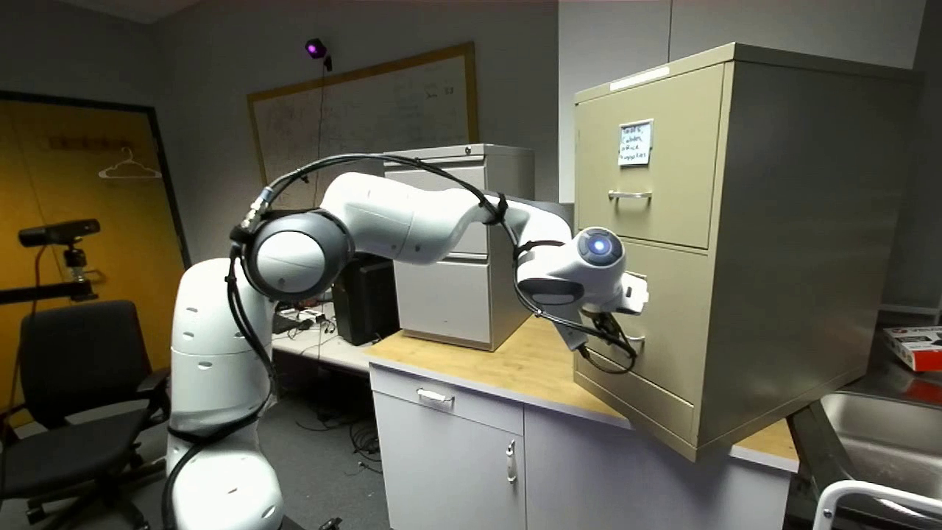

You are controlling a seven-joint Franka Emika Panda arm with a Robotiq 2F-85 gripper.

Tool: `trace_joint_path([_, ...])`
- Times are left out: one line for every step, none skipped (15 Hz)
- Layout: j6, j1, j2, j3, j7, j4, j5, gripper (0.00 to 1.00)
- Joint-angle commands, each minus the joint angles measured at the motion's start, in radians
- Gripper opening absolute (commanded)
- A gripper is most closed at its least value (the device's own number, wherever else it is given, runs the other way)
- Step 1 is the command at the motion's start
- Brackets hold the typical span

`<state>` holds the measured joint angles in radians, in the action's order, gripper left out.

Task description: Pull the bottom drawer of the right cabinet

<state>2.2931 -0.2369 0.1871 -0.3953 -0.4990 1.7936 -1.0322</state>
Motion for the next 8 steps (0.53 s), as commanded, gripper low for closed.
trace_joint_path([-0.033, -0.114, 0.091, 0.048, 0.005, -0.047, -0.068, 1.00])
trace_joint_path([-0.033, -0.136, 0.107, 0.056, 0.011, -0.049, -0.088, 1.00])
trace_joint_path([-0.031, -0.154, 0.121, 0.062, 0.021, -0.055, -0.107, 1.00])
trace_joint_path([-0.034, -0.172, 0.133, 0.069, 0.026, -0.061, -0.131, 1.00])
trace_joint_path([-0.036, -0.185, 0.142, 0.075, 0.031, -0.072, -0.154, 1.00])
trace_joint_path([-0.038, -0.196, 0.147, 0.079, 0.034, -0.079, -0.173, 1.00])
trace_joint_path([-0.040, -0.203, 0.151, 0.083, 0.037, -0.092, -0.195, 1.00])
trace_joint_path([-0.043, -0.209, 0.152, 0.086, 0.037, -0.101, -0.214, 1.00])
